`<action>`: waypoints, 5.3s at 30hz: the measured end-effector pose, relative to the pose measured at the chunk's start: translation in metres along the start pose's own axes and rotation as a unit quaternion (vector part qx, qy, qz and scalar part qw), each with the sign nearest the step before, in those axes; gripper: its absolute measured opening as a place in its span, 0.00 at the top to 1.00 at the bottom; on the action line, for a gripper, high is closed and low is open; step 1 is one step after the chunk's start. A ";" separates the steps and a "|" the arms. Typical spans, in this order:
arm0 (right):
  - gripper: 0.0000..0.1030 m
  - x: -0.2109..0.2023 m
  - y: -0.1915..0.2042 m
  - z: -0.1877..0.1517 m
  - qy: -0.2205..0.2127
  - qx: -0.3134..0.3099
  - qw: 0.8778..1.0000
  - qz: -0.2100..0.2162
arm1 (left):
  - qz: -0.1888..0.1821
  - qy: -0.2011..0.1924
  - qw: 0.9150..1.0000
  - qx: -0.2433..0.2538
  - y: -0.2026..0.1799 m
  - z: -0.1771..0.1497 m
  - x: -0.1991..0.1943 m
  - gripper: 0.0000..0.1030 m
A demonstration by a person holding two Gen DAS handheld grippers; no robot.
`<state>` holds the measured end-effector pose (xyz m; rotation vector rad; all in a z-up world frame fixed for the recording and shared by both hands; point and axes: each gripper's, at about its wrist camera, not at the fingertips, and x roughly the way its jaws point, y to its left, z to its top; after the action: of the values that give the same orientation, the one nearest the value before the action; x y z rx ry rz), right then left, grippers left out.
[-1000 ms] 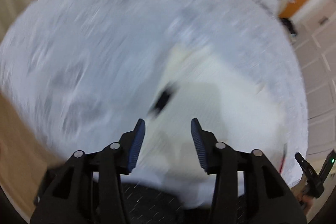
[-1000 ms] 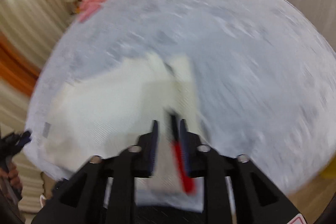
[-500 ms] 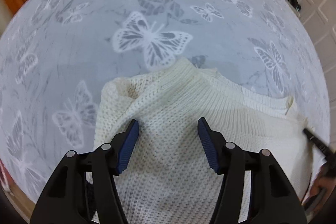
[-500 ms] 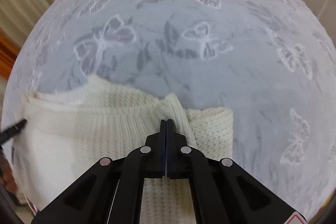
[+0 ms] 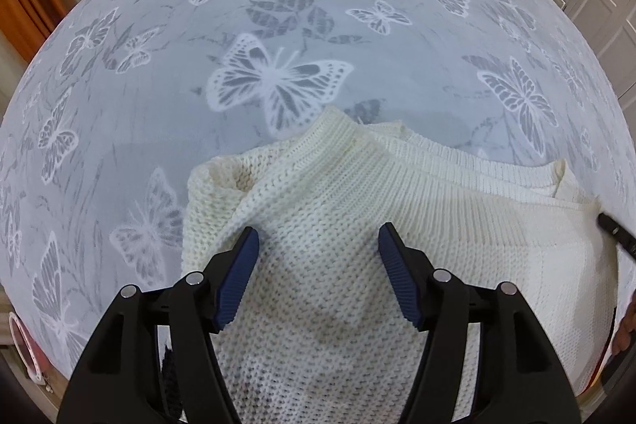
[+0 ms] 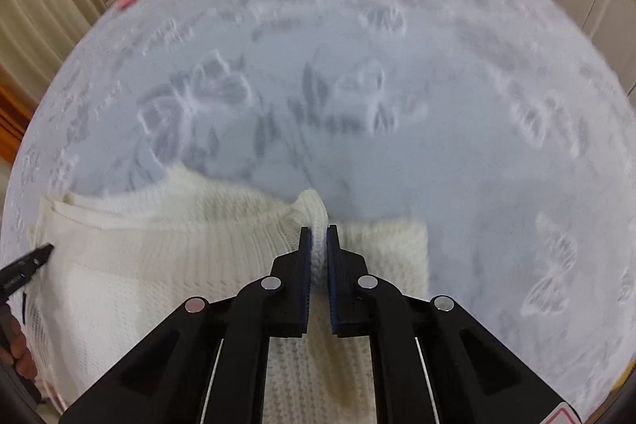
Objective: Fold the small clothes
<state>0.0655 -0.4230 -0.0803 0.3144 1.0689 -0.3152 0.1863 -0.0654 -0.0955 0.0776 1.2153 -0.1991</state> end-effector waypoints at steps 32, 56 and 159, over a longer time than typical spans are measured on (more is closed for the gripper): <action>0.90 -0.114 0.015 -0.126 -0.002 0.000 1.000 0.029 | -0.060 -0.032 0.991 -0.113 0.087 -0.087 -0.078 0.24; 0.91 -0.101 -0.037 -0.159 0.054 0.071 0.995 0.043 | -0.231 0.047 0.926 -0.296 0.127 -0.148 -0.069 0.86; 0.77 -0.162 -0.034 -0.138 -0.007 -0.009 0.996 0.089 | -0.074 0.046 0.986 0.141 -0.143 -0.163 -0.116 0.64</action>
<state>-0.1309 -0.3831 -0.0006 0.3876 1.0220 -0.1472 -0.0308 -0.1658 -0.0366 0.2460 1.2795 -0.5032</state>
